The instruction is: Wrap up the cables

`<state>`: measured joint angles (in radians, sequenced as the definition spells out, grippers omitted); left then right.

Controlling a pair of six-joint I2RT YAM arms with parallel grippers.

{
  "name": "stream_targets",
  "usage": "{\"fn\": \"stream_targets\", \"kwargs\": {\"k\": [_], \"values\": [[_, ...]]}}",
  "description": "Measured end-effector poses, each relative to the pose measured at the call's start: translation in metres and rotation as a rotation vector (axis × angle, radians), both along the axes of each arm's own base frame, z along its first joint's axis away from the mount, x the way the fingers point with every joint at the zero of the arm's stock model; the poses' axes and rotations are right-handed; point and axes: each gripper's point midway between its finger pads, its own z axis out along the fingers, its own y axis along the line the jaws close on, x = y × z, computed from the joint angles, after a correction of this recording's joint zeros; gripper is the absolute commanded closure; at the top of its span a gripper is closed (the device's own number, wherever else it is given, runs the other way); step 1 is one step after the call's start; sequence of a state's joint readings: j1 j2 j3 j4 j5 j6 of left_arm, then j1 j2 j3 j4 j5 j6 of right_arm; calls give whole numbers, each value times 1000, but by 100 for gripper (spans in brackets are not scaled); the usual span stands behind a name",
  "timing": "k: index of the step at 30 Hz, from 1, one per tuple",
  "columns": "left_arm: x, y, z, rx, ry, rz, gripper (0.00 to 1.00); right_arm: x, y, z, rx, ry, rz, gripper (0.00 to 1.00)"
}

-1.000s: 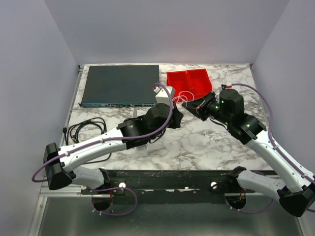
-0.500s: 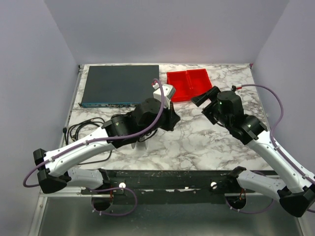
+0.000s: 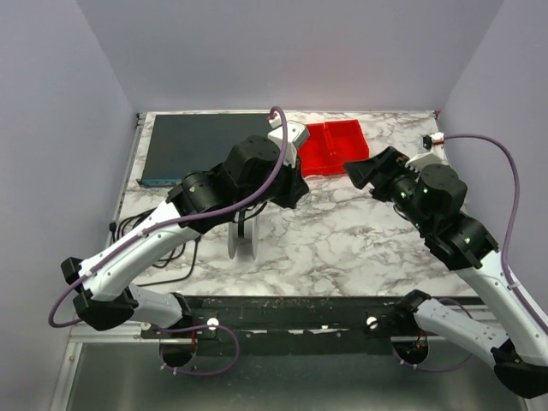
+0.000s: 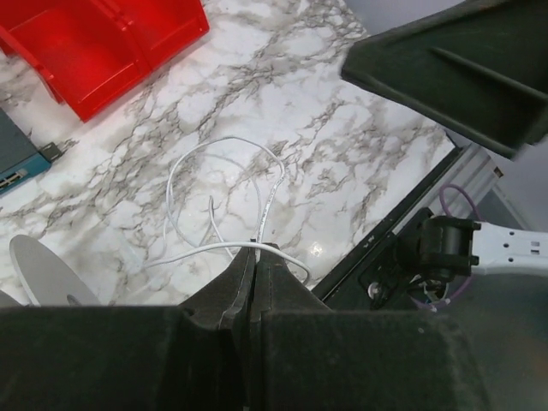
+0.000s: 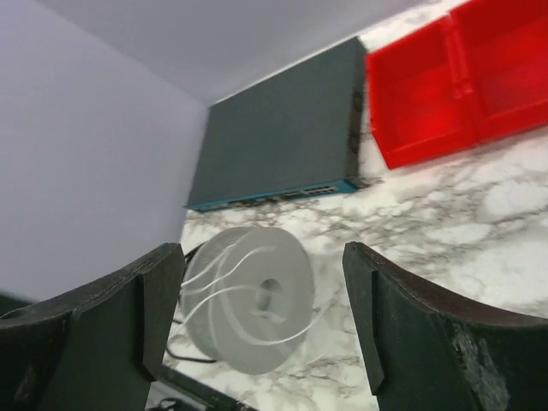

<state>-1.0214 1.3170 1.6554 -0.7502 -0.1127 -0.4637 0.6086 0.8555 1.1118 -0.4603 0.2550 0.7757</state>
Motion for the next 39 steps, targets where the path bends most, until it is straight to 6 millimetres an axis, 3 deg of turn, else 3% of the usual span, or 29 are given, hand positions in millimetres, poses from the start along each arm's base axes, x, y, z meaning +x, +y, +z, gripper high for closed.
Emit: {"fn": "stream_targets", "kwargs": {"k": [5, 14, 23, 34, 37, 39], "values": [[18, -2, -11, 50, 48, 16, 100, -17, 28, 19, 21, -99, 202, 33], [37, -12, -13, 77, 77, 34, 100, -29, 59, 13, 8, -136, 405, 36], [46, -21, -3, 63, 78, 30, 100, -19, 80, -1, -51, -147, 476, 37], [49, -21, 0, 69, 87, 33, 100, -24, 104, -10, -116, -170, 503, 37], [50, -20, -1, 70, 89, 36, 100, -18, 101, -8, -126, -179, 446, 44], [50, -20, -1, 70, 89, 37, 100, -14, 99, -7, -130, -185, 411, 55]]}}
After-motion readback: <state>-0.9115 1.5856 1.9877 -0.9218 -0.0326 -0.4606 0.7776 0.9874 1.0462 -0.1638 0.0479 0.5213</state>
